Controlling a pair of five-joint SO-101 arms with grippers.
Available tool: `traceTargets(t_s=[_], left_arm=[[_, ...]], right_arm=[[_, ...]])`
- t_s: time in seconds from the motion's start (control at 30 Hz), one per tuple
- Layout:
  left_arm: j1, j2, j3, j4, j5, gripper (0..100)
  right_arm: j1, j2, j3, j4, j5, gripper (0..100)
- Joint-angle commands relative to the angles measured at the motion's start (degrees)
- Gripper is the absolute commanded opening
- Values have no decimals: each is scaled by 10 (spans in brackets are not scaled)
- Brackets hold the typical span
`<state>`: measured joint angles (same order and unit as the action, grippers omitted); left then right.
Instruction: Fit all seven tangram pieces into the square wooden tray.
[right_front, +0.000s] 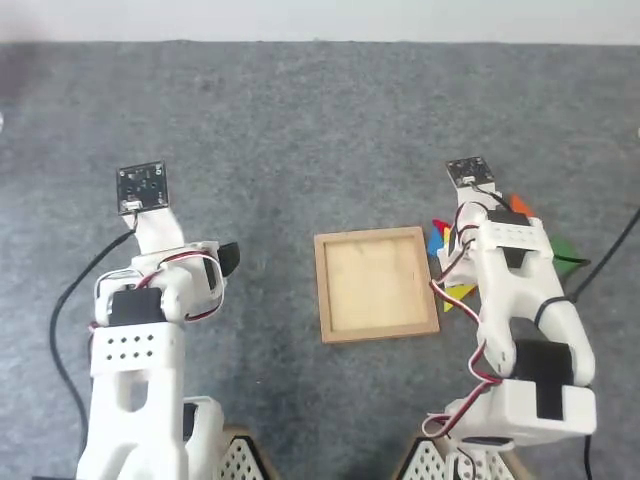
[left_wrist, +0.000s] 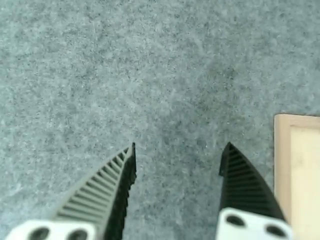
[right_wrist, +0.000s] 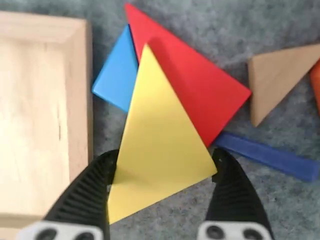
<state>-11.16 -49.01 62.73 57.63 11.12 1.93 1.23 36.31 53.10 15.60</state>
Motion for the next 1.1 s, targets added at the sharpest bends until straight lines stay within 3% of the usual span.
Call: traceTargets(t_s=[0.0,0.37,0.53,0.73,1.07], left_arm=[[-4,-3,-4,-11,1,269],[-4,-3,-4,-11,1,269],[-4,-3,-4,-11,1,269],[-4,-3,-4,-11,1,269],[-4,-3,-4,-11,1,269]], right_arm=[[0,-7,-18,11,-6,62],[-21,-8,-220,172,-5,62],[-115,-4,-217,202,-39,62],[-257,-3,-149,156,-100,62],[-337,-2,-128,150,-137,64]])
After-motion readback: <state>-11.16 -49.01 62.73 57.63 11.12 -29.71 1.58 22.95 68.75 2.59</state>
